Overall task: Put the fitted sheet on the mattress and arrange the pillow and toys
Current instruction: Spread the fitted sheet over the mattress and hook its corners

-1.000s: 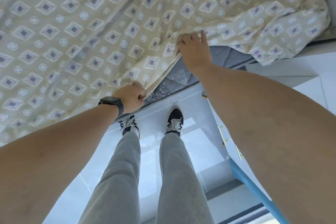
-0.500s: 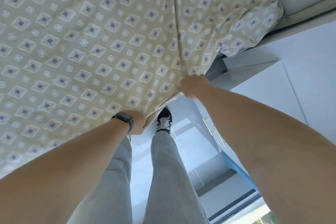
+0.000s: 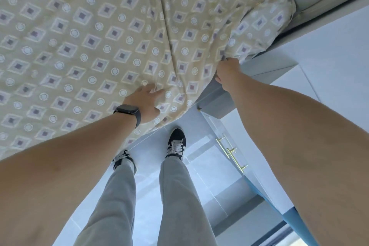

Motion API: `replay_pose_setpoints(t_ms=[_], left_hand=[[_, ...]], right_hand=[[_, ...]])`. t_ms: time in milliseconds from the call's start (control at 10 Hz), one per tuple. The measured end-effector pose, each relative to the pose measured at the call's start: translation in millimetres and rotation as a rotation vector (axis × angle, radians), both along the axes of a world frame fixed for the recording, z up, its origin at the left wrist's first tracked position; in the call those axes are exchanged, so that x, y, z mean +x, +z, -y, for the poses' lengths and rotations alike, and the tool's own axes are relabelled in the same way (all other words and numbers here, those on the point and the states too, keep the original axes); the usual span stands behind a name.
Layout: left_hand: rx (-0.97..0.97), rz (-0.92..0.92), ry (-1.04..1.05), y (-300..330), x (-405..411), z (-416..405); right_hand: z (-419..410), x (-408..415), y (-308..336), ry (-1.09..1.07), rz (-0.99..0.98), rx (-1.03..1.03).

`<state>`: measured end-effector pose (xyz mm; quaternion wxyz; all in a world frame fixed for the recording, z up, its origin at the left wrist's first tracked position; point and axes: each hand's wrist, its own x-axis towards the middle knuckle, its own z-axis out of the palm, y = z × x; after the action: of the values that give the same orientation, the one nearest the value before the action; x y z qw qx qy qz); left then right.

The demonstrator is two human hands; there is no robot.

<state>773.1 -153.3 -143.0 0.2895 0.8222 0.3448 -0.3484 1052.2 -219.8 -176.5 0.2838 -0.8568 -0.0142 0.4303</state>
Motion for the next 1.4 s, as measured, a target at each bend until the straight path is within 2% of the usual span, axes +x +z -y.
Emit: replay_pose_setpoints(t_ms=[100, 200, 300, 400, 500, 700, 800, 900, 1000, 1200, 1300, 1400], left_hand=[[-0.067, -0.035, 0.017, -5.8, 21.9, 7.2], [-0.108, -0.144, -0.022, -11.7, 41.2, 6.6], [-0.109, -0.234, -0.122, -9.4, 48.7, -1.3], [-0.126, -0.305, -0.2, -5.7, 57.1, -9.4], [-0.147, -0.356, -0.194, -5.5, 67.2, -17.3], [-0.122, -0.376, -0.193, -8.3, 79.2, -13.8], [-0.129, -0.38, -0.15, -6.4, 67.8, -12.1], [-0.194, -0.299, -0.059, 16.3, 60.1, -5.1], [-0.261, -0.118, 0.222, 66.5, 61.2, 2.5], [-0.245, 0.193, 0.645, 222.1, 20.1, -10.6], [-0.263, 0.305, 0.904, 294.7, -22.3, -13.1], [-0.302, 0.39, 1.14, 342.4, -63.6, -12.2]], right_hand=[[-7.4, 11.8, -0.9, -0.059, -0.148, 0.048], [-9.8, 28.0, -5.8, -0.065, -0.151, 0.031], [-5.6, 47.8, 8.1, 0.262, 0.075, -0.235], [13.6, 67.6, 20.7, 0.324, 0.3, -0.265], [43.7, 85.9, 33.0, 0.619, 0.468, -0.591], [51.6, 97.7, 40.2, 0.791, 0.508, -0.771], [44.5, 79.4, 40.2, 0.815, 0.528, -0.748], [31.0, 56.8, 60.8, 0.915, 0.538, -0.624], [17.1, 34.6, 110.7, 0.983, 0.532, -0.515], [17.3, -32.5, 235.8, 0.809, 0.293, -0.36], [21.5, -78.1, 296.9, 0.809, 0.225, -0.229], [21.1, -113.6, 334.1, 0.886, 0.211, -0.2]])
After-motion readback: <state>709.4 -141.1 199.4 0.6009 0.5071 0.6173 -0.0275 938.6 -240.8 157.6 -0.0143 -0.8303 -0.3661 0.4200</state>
